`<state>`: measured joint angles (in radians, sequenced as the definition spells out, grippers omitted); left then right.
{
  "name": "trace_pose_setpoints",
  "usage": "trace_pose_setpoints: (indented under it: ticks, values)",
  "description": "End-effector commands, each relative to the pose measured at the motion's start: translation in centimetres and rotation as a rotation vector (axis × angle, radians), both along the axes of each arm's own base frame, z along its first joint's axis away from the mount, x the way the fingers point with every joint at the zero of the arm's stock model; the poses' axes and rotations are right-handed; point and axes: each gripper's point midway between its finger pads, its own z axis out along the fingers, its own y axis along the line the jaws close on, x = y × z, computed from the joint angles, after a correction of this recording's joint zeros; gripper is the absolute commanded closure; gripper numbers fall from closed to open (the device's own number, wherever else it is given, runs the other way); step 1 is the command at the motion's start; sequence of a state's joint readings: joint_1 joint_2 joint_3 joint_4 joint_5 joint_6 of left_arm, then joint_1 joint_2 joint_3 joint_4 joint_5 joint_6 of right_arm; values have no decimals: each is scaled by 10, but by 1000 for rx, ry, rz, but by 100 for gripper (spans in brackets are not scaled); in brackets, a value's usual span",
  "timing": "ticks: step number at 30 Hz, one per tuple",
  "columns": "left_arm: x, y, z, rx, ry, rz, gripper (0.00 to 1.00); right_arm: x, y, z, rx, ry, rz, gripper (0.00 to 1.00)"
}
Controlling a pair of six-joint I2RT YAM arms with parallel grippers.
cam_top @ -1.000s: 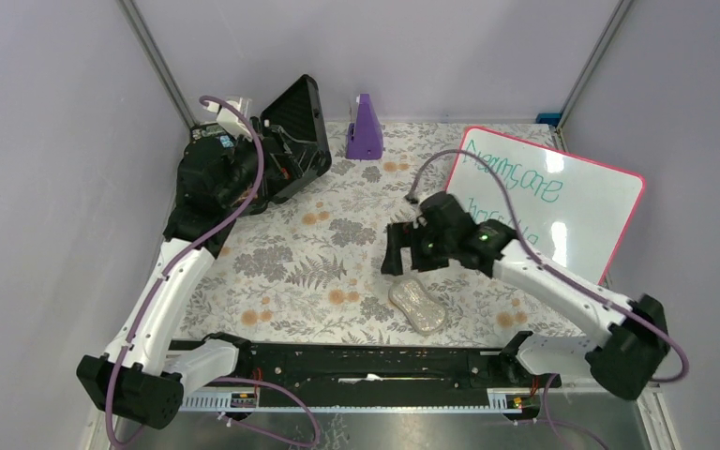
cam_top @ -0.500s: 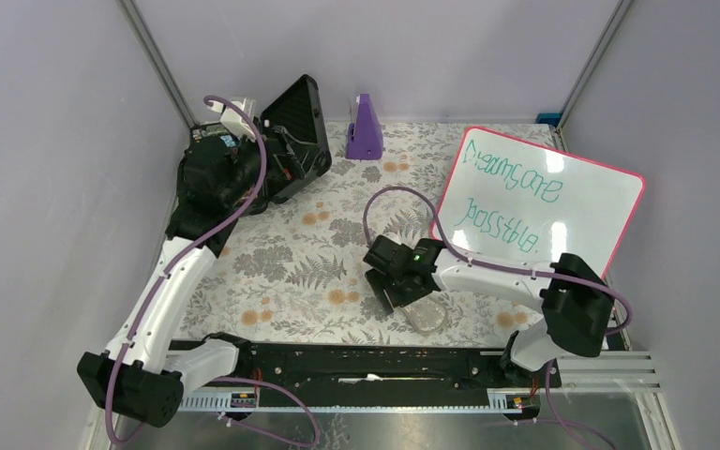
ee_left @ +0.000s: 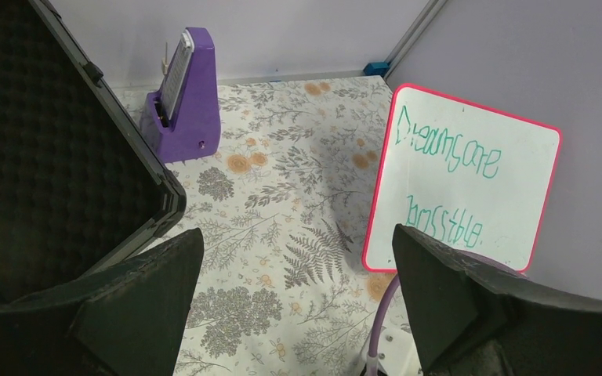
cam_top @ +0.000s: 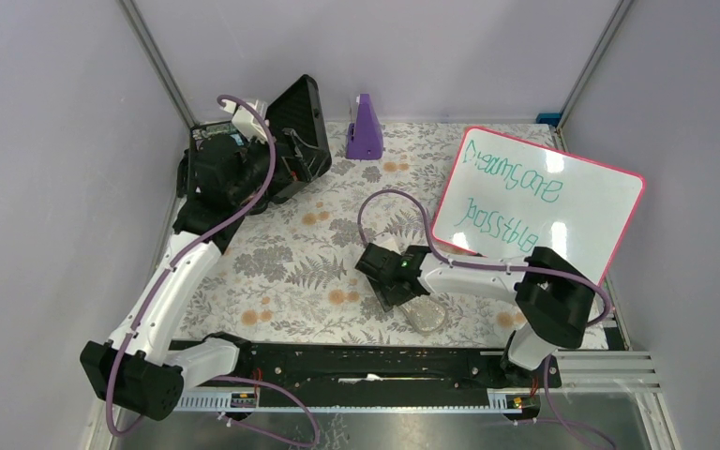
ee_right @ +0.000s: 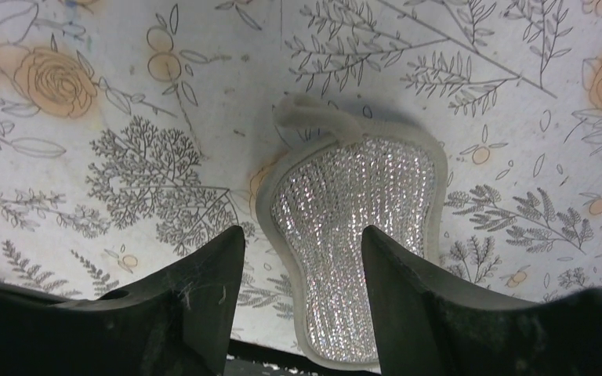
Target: Erase the whiteboard
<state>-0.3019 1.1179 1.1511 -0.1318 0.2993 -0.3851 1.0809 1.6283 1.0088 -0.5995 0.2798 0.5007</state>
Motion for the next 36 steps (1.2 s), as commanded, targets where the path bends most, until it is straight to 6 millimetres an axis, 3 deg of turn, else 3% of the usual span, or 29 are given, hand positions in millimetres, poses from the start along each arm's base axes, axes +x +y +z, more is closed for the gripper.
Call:
trace_pose_setpoints:
  ticks: [1,11,15,27,36]
  values:
    - [0,-3,19,-4,-59,-10,1,21,4,-2,-13,-117,-16,37]
    - [0,-4,19,-3,-59,-15,1,16,-6,-35,-85,-82,-26,39]
    - [0,-5,18,-2,-54,-15,1,15,-8,-39,-87,-84,-41,51]
    - [5,-8,10,2,-33,-23,1,32,-7,10,30,-227,-98,90]
    - [10,-7,2,26,-15,-11,1,47,-24,50,49,-321,-183,100]
